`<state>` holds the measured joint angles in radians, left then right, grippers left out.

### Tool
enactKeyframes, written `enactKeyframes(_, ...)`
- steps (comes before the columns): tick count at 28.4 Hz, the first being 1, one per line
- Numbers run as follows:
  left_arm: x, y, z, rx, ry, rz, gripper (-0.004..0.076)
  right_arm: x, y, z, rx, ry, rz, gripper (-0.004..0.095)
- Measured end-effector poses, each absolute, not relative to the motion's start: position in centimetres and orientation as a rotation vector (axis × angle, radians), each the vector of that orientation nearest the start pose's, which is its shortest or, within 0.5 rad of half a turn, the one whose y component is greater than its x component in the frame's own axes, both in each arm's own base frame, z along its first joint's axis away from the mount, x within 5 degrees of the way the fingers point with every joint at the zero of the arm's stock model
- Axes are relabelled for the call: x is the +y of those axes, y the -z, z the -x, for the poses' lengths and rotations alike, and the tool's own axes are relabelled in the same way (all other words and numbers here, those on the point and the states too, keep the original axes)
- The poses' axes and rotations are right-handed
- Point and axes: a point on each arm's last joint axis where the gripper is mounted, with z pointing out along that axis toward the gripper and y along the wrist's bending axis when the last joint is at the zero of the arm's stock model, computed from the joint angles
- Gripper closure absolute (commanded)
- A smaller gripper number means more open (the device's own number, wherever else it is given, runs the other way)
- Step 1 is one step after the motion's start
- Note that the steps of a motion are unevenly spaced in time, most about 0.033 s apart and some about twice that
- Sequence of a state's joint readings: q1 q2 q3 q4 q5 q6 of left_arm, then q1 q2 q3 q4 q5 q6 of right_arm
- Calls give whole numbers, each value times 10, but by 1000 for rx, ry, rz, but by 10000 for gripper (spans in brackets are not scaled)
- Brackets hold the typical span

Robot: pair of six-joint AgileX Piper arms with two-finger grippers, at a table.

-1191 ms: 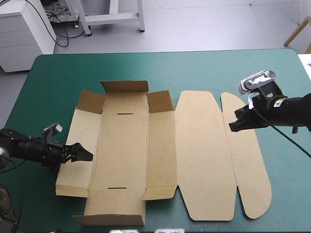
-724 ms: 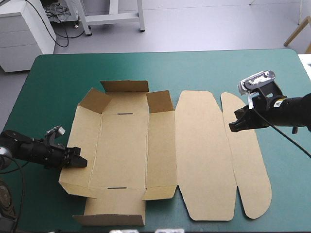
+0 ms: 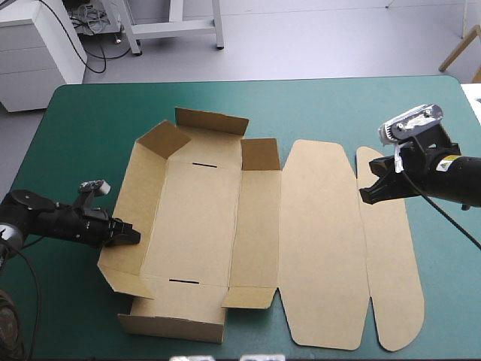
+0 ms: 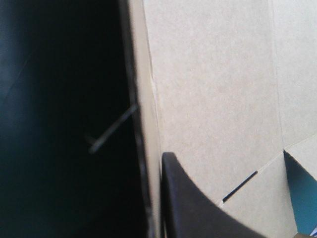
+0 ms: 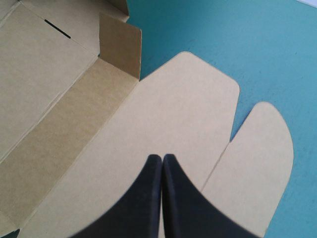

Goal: Fold the box

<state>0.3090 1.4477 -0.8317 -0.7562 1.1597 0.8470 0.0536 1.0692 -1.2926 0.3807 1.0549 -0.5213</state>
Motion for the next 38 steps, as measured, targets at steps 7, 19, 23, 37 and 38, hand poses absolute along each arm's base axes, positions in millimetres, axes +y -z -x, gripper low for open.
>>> enactKeyframes(7, -32, -325, -263, 2514, 517, -718, 734, 36, -452, -163, 2033, -174, 552, 927)
enactKeyframes(19, -99, -387, -265, 2223, -194, -1179, 734, 29, -454, -158, 2062, -125, 440, 927)
enactKeyframes(23, -128, -386, -264, 2065, -355, -1335, 734, 28, -454, -158, 2066, -131, 424, 927)
enactKeyframes(37, -202, -347, -255, 1501, -608, -1700, 734, 28, -454, -158, 2068, -134, 414, 927)
enactKeyframes(38, -204, -343, -254, 1459, -629, -1717, 734, 28, -454, -158, 2068, -134, 414, 927)
